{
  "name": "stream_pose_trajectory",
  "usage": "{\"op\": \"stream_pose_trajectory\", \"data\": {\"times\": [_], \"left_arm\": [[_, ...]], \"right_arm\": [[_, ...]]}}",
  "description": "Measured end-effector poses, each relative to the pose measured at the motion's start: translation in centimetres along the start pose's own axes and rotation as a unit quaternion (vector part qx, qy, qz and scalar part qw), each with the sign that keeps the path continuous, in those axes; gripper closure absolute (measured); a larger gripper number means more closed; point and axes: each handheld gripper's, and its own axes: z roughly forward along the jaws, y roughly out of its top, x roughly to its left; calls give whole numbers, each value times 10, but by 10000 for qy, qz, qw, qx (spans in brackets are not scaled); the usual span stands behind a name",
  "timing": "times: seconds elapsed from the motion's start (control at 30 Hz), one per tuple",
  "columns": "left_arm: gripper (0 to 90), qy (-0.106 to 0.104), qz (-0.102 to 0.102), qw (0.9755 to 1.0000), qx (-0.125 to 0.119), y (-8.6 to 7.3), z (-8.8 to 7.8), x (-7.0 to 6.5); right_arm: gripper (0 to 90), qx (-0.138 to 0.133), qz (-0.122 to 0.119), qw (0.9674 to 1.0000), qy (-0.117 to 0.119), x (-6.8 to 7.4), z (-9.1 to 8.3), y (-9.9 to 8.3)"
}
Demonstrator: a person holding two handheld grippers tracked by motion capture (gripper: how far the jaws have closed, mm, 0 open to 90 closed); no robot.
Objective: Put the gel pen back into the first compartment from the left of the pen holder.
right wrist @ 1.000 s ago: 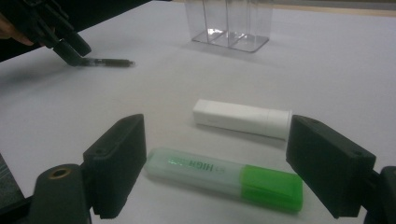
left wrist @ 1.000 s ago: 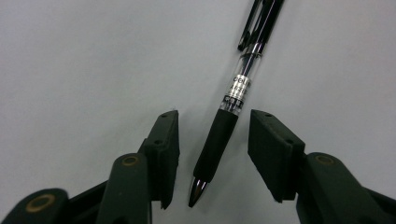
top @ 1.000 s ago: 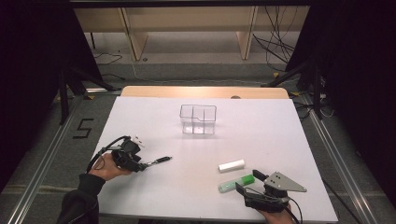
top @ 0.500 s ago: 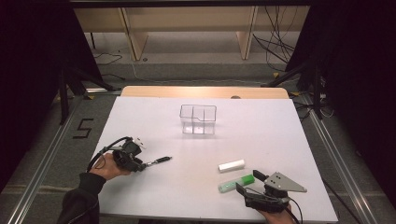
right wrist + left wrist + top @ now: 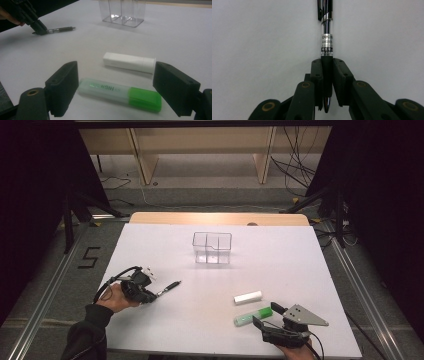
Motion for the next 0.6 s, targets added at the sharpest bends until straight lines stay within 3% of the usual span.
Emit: {"op": "stream_pose_trajectory", "data": {"times": [0.4,0.5,0.6], "left_arm": [[791,-330,-59,9991,-256,22,-15,-14],[791,-427,8,9987,-286,31,-16,-21],[791,-550,120,9980,-293,41,-17,-28]], "right_arm": [[214,-109,-51,9999,112,6,1,5],[214,-126,-201,9997,101,11,1,10],[213,-130,-538,9984,64,20,2,15]]}}
